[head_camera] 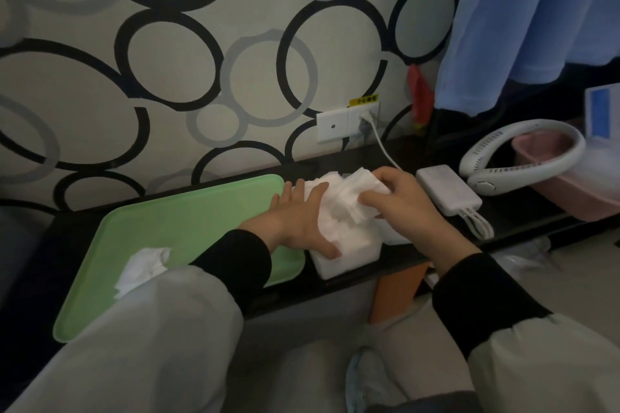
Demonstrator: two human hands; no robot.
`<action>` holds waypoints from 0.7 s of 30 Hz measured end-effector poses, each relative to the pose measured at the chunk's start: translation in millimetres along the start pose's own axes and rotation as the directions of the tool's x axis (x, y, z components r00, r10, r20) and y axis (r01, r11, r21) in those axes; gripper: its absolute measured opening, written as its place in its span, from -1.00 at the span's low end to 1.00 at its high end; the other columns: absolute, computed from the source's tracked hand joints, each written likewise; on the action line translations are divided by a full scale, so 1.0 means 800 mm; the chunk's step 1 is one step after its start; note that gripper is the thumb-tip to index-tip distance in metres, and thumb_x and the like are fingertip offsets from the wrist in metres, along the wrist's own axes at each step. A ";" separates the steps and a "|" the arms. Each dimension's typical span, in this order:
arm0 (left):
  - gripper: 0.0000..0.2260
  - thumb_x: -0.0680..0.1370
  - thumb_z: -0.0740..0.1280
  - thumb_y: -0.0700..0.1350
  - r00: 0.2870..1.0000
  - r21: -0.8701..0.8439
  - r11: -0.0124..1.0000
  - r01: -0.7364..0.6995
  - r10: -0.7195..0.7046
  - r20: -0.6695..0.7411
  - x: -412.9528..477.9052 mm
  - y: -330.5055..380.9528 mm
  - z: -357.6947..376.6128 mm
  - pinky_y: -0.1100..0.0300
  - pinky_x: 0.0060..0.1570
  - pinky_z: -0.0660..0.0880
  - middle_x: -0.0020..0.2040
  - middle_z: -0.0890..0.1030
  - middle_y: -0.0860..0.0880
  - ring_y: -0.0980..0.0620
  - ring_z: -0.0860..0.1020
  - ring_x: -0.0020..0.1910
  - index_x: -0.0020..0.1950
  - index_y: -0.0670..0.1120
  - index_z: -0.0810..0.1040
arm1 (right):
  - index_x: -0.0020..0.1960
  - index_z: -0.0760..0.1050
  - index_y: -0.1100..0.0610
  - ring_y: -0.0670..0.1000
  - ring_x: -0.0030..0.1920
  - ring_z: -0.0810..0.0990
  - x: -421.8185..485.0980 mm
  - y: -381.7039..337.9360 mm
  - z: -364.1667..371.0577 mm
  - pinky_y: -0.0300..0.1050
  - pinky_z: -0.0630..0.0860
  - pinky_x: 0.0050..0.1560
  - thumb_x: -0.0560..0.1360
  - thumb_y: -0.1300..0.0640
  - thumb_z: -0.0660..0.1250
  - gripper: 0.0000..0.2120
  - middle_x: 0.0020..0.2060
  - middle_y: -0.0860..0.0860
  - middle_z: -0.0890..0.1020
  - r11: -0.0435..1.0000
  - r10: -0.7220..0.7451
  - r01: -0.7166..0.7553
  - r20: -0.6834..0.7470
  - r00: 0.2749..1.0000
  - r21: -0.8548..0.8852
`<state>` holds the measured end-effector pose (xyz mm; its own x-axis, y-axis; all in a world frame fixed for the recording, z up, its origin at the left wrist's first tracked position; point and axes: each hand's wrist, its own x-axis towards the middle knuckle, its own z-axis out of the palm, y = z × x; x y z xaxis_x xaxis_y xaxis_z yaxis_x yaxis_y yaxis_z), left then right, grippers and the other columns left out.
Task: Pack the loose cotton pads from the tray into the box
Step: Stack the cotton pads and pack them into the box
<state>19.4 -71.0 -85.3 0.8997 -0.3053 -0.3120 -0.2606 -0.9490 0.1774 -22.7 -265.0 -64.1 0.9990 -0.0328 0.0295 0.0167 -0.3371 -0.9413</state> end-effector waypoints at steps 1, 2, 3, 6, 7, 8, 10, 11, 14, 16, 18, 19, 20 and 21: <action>0.22 0.25 0.52 0.34 1.000 0.009 1.000 0.012 -0.012 0.020 0.001 0.003 0.000 -0.20 0.53 -0.17 0.61 -0.28 -0.15 -0.22 -0.30 0.57 0.59 0.15 -0.30 | -0.04 0.58 0.07 0.02 -0.03 0.64 0.000 0.001 0.000 0.15 0.61 0.07 0.44 0.24 0.39 -0.87 -0.11 0.02 0.66 1.000 0.003 -0.003 0.001 1.000 0.001; 0.23 0.25 0.52 0.34 0.999 0.020 0.999 0.024 -0.025 0.035 0.001 0.006 0.000 -0.21 0.53 -0.17 0.60 -0.30 -0.16 -0.22 -0.31 0.57 0.58 0.14 -0.32 | -0.03 0.59 0.08 0.02 -0.03 0.64 0.000 0.000 0.000 0.16 0.61 0.07 0.44 0.24 0.39 -0.87 -0.11 0.02 0.66 1.000 0.003 -0.003 0.000 1.000 0.000; 0.24 0.25 0.52 0.33 0.998 0.035 0.999 0.037 -0.039 0.043 0.001 0.007 -0.001 -0.23 0.52 -0.18 0.60 -0.32 -0.16 -0.23 -0.32 0.57 0.58 0.14 -0.34 | -0.04 0.59 0.08 0.02 -0.04 0.64 -0.001 0.000 0.001 0.16 0.61 0.06 0.43 0.24 0.39 -0.87 -0.12 0.02 0.66 1.000 0.001 -0.001 0.000 1.000 -0.002; 0.28 0.25 0.53 0.33 0.994 0.062 0.996 0.071 -0.076 0.075 0.004 0.011 -0.002 -0.27 0.49 -0.19 0.59 -0.36 -0.15 -0.24 -0.34 0.56 0.56 0.11 -0.41 | -0.04 0.58 0.07 0.00 -0.05 0.64 -0.002 -0.004 0.004 0.13 0.62 0.04 0.43 0.23 0.39 -0.86 -0.13 0.01 0.66 1.000 -0.007 0.007 0.007 1.000 -0.010; 0.28 0.25 0.53 0.33 0.993 0.069 0.994 0.079 -0.085 0.083 0.005 0.012 -0.003 -0.27 0.49 -0.19 0.58 -0.37 -0.15 -0.25 -0.33 0.56 0.55 0.09 -0.42 | -0.03 0.58 0.06 -0.01 -0.05 0.64 -0.002 -0.006 0.005 0.11 0.62 0.04 0.44 0.23 0.39 -0.86 -0.13 0.00 0.66 1.000 -0.016 0.017 0.014 1.000 -0.022; 0.29 0.26 0.53 0.33 0.992 0.082 0.993 0.085 -0.092 0.086 0.005 0.013 -0.003 -0.28 0.50 -0.17 0.59 -0.35 -0.16 -0.25 -0.31 0.56 0.56 0.07 -0.41 | -0.03 0.58 0.06 -0.01 -0.05 0.63 -0.002 -0.009 0.006 0.10 0.62 0.03 0.44 0.22 0.39 -0.86 -0.13 0.00 0.66 0.999 -0.027 0.028 0.022 0.999 -0.030; 0.28 0.24 0.53 0.33 0.995 0.116 0.990 0.083 -0.089 0.050 0.006 0.016 -0.002 -0.28 0.51 -0.07 0.60 -0.19 -0.16 -0.28 -0.15 0.57 0.57 0.05 -0.37 | -0.04 0.59 0.09 0.03 -0.05 0.63 -0.002 -0.013 0.008 0.09 0.59 0.02 0.43 0.24 0.38 -0.88 -0.13 0.04 0.66 0.998 -0.047 0.048 0.035 0.998 -0.029; 0.28 0.22 0.54 0.33 0.997 0.136 0.988 0.077 -0.080 0.014 0.005 0.017 -0.002 -0.27 0.50 0.02 0.58 -0.06 -0.15 -0.27 -0.02 0.55 0.58 0.06 -0.33 | -0.05 0.58 0.10 0.05 -0.04 0.63 -0.003 -0.015 0.009 0.09 0.58 0.02 0.43 0.24 0.37 -0.88 -0.14 0.06 0.66 0.998 -0.054 0.056 0.045 0.997 -0.028; 0.19 0.19 0.55 0.32 0.996 0.160 0.986 0.052 -0.041 -0.077 0.003 0.020 -0.007 -0.22 0.43 0.19 0.45 0.20 -0.14 -0.23 0.25 0.42 0.57 0.12 -0.16 | -0.10 0.57 0.09 0.10 -0.05 0.62 -0.003 -0.019 0.012 0.12 0.56 0.01 0.42 0.24 0.34 -0.90 -0.17 0.08 0.64 0.995 -0.080 0.085 0.084 0.993 -0.058; 0.17 0.19 0.55 0.32 0.997 0.134 0.990 0.048 -0.040 -0.060 0.001 0.019 -0.010 -0.25 0.45 0.14 0.47 0.18 -0.14 -0.23 0.21 0.46 0.56 0.17 -0.14 | -0.10 0.56 0.11 0.10 -0.05 0.61 -0.002 -0.019 0.013 0.11 0.55 -0.02 0.41 0.24 0.34 -0.91 -0.18 0.09 0.64 0.991 -0.090 0.101 0.113 0.989 -0.090; 0.21 0.23 0.53 0.33 0.998 0.115 0.991 0.063 -0.064 0.007 0.001 0.017 -0.011 -0.29 0.49 -0.04 0.58 -0.02 -0.13 -0.25 -0.04 0.57 0.57 0.19 -0.26 | -0.08 0.56 0.09 0.03 -0.07 0.61 -0.002 -0.019 0.011 -0.02 0.53 -0.07 0.42 0.24 0.35 -0.89 -0.17 0.05 0.64 0.987 -0.086 0.105 0.152 0.985 -0.119; 0.23 0.25 0.52 0.33 0.996 0.115 0.991 0.073 -0.078 0.042 0.000 0.017 -0.011 -0.28 0.50 -0.15 0.61 -0.18 -0.13 -0.24 -0.20 0.58 0.57 0.18 -0.34 | -0.07 0.57 0.08 -0.02 -0.09 0.61 -0.003 -0.019 0.010 -0.09 0.52 -0.09 0.42 0.25 0.36 -0.87 -0.18 0.02 0.64 0.985 -0.083 0.107 0.178 0.980 -0.133; 0.23 0.28 0.52 0.31 0.994 0.118 0.990 0.077 -0.085 0.068 -0.001 0.018 -0.011 -0.27 0.50 -0.22 0.60 -0.31 -0.13 -0.22 -0.32 0.57 0.55 0.17 -0.40 | -0.06 0.58 0.07 -0.07 -0.11 0.61 -0.003 -0.019 0.009 -0.13 0.52 -0.09 0.41 0.26 0.37 -0.85 -0.18 0.00 0.65 0.984 -0.077 0.107 0.207 0.975 -0.142; 0.24 0.30 0.52 0.29 0.993 0.122 0.990 0.074 -0.085 0.085 -0.001 0.018 -0.010 -0.25 0.49 -0.26 0.58 -0.38 -0.14 -0.21 -0.38 0.55 0.54 0.16 -0.44 | -0.06 0.58 0.06 -0.10 -0.12 0.62 -0.003 -0.019 0.008 -0.14 0.53 -0.08 0.40 0.27 0.38 -0.83 -0.18 -0.01 0.65 0.984 -0.064 0.101 0.234 0.970 -0.148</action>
<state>17.4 -83.8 -74.5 0.8855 -0.2294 -0.4041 -0.2339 -0.9715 0.0390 -25.3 -253.6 -52.3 0.9776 0.2101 0.0106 0.1113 -0.4739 -0.8735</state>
